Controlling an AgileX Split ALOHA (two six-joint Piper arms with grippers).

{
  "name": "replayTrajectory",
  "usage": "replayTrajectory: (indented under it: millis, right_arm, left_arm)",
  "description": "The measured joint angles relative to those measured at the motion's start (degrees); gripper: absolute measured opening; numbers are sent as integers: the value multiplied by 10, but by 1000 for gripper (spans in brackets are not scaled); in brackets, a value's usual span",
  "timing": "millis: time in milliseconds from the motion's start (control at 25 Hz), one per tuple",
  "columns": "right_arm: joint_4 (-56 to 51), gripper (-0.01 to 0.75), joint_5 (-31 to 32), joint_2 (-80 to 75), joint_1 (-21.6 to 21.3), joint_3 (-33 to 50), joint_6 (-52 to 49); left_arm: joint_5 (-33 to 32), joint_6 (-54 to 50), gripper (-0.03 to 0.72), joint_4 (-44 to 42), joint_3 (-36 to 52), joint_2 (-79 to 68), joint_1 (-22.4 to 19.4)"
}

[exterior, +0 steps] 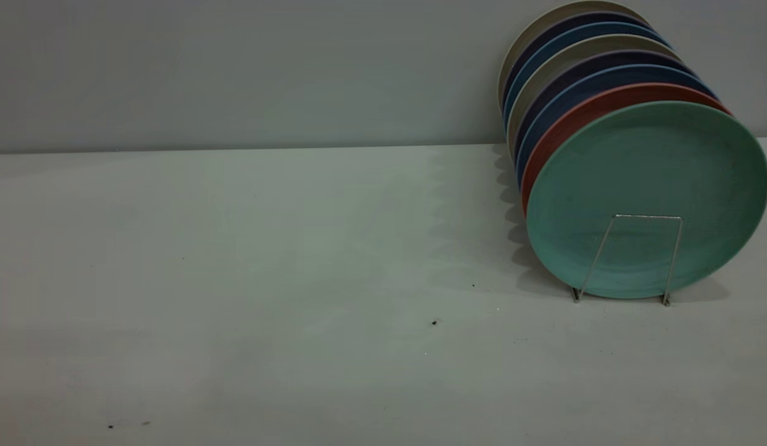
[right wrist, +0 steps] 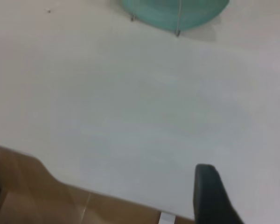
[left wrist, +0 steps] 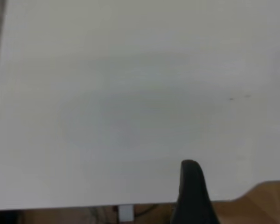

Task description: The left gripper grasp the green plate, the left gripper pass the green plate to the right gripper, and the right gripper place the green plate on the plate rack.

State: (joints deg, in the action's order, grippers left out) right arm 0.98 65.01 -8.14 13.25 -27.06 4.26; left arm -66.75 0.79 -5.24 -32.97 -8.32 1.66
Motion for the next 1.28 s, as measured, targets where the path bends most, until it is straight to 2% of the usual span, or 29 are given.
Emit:
replayTrajectory:
  millis: [240,520,1280]
  right_arm:
    - [0,388,-1,8,0,0,0]
    - [0,388,-1,8,0,0,0]
    - [0,388,-1,8,0,0,0]
  left_arm:
    - [2,-8,553,7,34,16,0]
    - [17,0,553,74,51,16,0]
    - [20,3,553,75,51,16,0]
